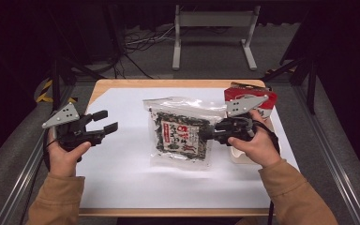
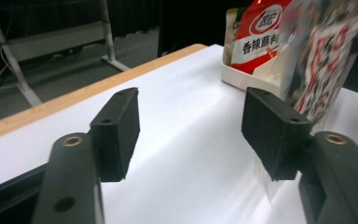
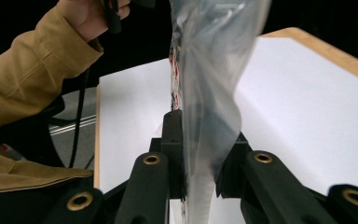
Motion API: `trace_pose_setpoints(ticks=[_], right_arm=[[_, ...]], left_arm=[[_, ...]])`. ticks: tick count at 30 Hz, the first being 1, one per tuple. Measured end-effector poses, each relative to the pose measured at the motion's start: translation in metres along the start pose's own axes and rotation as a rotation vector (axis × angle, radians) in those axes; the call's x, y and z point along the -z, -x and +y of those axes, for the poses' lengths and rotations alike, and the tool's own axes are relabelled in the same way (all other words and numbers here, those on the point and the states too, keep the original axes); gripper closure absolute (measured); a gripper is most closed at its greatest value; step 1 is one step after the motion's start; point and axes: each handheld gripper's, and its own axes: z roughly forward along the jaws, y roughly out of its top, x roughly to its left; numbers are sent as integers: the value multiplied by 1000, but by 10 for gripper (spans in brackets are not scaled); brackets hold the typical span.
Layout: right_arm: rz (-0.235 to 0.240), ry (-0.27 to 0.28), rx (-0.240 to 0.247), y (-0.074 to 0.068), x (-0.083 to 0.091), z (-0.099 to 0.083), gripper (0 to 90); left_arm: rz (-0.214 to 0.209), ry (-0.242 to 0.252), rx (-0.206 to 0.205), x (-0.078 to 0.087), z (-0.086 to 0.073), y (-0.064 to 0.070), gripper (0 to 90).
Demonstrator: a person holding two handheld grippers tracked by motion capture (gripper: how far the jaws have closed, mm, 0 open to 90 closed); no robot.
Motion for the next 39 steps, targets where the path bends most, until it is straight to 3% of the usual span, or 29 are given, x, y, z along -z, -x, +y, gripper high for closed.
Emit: trace_pose_setpoints(ticks=[10,21,39], right_arm=[[-95,21,4,-6,40,-1,767],[-162,63,-8,-10,80,-2,767],[-290,93,-8,-7,127,3,767]], left_arm=[[38,-65,38,-14,-20,-8,342],[27,-85,43,-23,-29,-12,343],[16,-114,74,-26,-37,-19,339]])
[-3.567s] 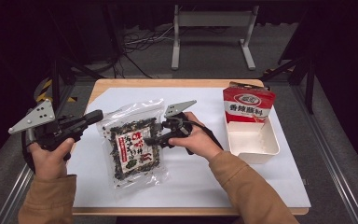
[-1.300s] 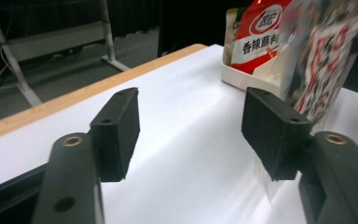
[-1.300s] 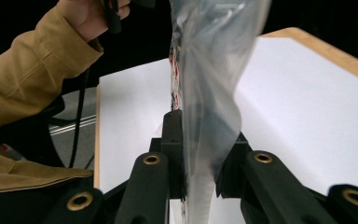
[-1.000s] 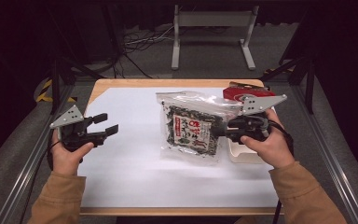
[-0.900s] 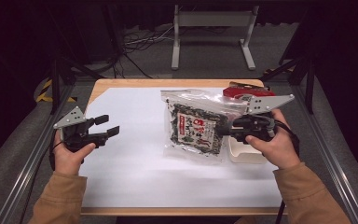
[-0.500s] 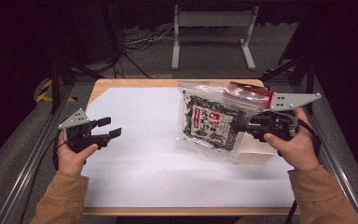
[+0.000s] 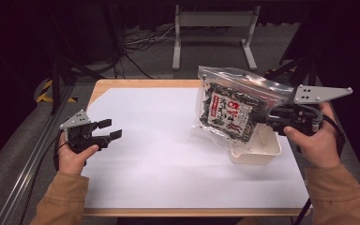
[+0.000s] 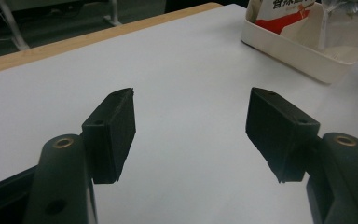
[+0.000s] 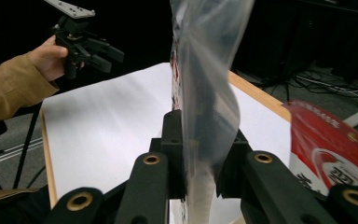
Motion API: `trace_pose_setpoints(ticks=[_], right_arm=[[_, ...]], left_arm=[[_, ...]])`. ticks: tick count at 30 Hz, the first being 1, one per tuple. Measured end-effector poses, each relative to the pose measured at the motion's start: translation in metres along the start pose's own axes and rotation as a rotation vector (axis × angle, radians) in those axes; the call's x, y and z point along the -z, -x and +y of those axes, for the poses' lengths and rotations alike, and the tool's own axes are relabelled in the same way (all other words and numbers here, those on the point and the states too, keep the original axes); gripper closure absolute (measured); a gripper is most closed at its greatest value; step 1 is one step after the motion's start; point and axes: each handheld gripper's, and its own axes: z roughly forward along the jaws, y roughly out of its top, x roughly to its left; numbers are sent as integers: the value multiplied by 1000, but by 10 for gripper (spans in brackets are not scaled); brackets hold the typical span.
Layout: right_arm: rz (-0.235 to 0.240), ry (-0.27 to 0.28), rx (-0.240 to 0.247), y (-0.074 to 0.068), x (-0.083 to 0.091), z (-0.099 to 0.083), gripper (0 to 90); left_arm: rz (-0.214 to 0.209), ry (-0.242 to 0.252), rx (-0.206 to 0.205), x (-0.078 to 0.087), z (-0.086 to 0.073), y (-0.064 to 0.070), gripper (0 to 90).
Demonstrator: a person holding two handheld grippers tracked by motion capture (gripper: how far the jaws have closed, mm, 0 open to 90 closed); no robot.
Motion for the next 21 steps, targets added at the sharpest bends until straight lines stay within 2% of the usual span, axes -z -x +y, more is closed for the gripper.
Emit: trace_pose_setpoints(ticks=[2,5,21], right_arm=[[-13,-1,-5,1,4,0,767],[-31,0,-8,4,8,-2,767],[-171,-11,-22,16,28,-12,767]], left_arm=[[3,-3,-5,-1,-1,-1,339],[1,-7,15,-2,-3,-1,339],[10,-19,12,-4,-6,-5,344]])
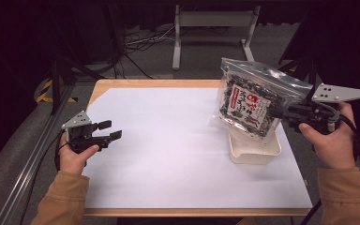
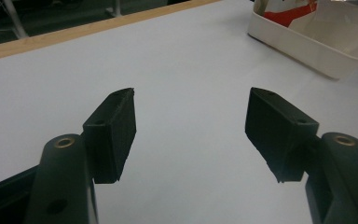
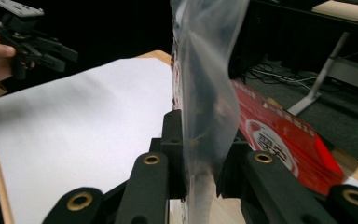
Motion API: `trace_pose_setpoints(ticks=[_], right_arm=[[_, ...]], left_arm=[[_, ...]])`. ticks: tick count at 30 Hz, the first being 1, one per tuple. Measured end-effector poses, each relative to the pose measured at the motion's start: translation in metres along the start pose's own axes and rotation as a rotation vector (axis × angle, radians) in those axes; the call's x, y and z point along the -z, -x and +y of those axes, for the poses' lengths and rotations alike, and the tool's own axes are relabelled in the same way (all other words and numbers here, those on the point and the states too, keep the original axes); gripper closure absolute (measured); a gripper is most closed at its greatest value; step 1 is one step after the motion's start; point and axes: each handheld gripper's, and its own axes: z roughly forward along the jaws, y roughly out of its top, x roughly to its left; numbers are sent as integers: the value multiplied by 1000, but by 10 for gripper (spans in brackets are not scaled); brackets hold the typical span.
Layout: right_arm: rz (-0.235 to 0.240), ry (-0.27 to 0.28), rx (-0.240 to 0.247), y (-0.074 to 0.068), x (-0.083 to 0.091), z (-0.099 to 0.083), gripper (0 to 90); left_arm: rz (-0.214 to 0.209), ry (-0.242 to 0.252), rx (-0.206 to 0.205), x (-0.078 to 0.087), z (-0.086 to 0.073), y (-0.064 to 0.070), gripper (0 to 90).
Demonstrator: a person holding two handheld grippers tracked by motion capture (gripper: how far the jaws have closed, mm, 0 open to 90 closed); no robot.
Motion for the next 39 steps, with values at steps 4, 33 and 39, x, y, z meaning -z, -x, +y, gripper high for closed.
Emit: trace_pose_setpoints(ticks=[4,33,39], right_arm=[[-24,-7,-4,3,1,-5,767],[-165,-120,-92,17,-1,-28,767],[-166,-140,-102,16,-5,-35,768]], left_arm=[[-3,-2,8,-1,-1,0,344],[0,1,9,-2,-2,0,346],[1,3,11,-1,-2,0,345]])
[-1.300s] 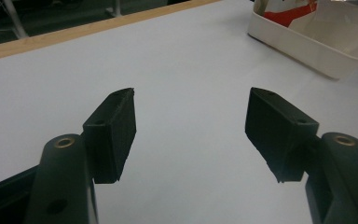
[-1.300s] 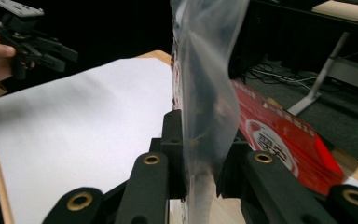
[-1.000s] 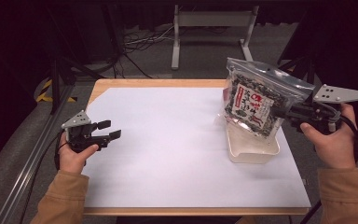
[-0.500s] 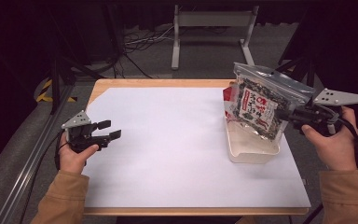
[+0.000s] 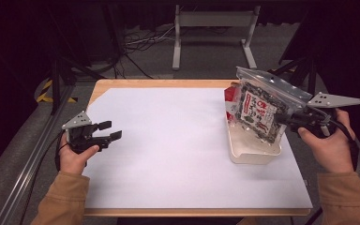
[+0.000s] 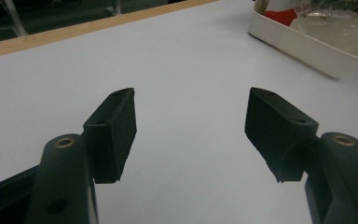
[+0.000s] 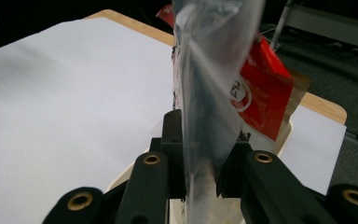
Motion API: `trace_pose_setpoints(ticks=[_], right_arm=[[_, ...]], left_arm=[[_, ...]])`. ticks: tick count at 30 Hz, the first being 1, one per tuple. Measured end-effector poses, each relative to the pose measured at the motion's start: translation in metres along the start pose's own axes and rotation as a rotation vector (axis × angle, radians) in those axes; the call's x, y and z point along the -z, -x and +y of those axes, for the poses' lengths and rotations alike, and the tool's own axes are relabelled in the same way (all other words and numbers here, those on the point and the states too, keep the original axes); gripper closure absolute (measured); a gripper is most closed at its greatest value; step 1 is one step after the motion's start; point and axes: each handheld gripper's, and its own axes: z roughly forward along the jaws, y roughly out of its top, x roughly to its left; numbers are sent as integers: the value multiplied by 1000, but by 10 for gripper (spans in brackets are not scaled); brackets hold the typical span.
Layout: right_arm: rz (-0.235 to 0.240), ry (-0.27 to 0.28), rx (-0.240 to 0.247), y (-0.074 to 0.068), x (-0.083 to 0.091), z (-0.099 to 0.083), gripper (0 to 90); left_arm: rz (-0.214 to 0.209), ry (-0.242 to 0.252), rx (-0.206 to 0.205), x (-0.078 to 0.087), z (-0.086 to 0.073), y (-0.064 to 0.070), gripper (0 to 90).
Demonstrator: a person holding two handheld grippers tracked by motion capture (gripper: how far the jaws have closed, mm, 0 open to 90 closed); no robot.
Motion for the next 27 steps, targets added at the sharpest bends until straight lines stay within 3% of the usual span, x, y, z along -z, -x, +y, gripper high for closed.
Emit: trace_pose_setpoints(ticks=[10,22,27], right_arm=[[11,-64,-2,-4,-21,-13,768],[6,-60,-49,-3,-36,-37,767],[20,-33,-106,7,-35,-46,765]], left_arm=[[-1,1,2,-1,0,0,345],[-8,-2,0,-2,1,2,344],[-9,-6,-3,-3,0,2,342]])
